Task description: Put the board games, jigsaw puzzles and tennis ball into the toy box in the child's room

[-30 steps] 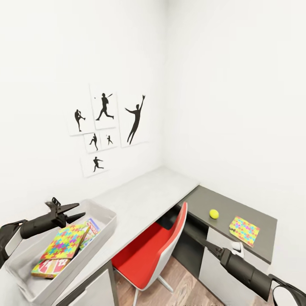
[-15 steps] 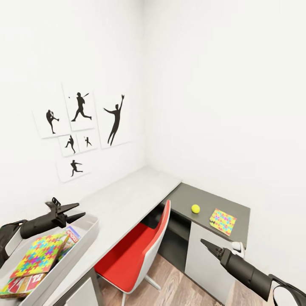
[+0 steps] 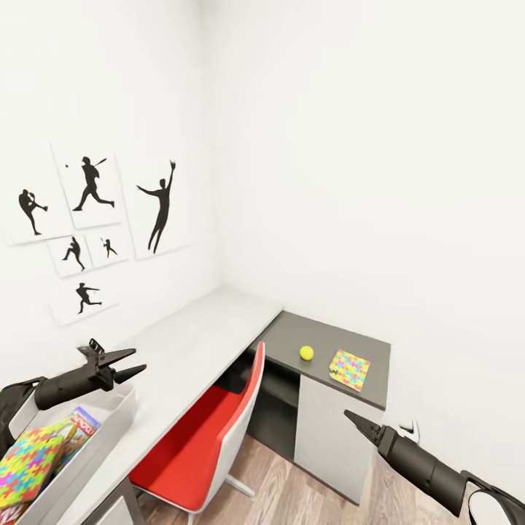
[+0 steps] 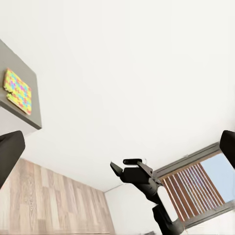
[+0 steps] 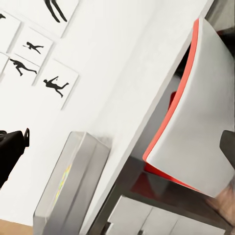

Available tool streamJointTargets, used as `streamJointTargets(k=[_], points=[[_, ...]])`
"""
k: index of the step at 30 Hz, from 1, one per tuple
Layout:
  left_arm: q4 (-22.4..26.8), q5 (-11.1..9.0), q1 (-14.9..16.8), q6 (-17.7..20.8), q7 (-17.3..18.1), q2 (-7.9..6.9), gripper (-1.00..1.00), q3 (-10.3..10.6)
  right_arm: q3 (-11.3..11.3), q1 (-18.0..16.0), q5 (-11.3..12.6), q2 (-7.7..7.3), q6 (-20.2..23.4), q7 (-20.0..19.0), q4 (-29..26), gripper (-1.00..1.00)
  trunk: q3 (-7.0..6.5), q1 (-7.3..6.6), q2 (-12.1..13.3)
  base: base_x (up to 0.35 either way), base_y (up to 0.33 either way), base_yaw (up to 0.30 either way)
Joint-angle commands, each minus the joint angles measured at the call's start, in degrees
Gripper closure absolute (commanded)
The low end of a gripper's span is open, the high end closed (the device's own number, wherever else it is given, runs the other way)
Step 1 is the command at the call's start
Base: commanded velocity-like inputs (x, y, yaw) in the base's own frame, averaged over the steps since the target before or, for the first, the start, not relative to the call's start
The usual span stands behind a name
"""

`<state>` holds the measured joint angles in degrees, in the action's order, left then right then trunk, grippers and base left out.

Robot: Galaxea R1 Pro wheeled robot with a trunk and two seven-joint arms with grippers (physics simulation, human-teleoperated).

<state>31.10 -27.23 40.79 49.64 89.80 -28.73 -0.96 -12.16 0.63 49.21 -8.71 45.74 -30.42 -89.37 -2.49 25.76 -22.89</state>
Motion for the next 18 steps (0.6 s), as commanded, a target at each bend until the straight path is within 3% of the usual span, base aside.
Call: streamJointTargets(k=[1,18], points=[[0.0,0.0,0.0,0.6,0.2,-0.02,-1.00,0.0,-0.1,0.0,0.1,0.00,0.3,-0.1,0.0,-1.00,0.00,0.02,0.0,0.000,0.000,-0.283],[0.0,0.0,0.0,0.6,0.2,0.25,-1.00,0.1,-0.1,0.0,0.1,-0.02,-1.1,-0.2,0.6,-1.00,0.00,0.02,0.0,0.000,0.000,-0.283]])
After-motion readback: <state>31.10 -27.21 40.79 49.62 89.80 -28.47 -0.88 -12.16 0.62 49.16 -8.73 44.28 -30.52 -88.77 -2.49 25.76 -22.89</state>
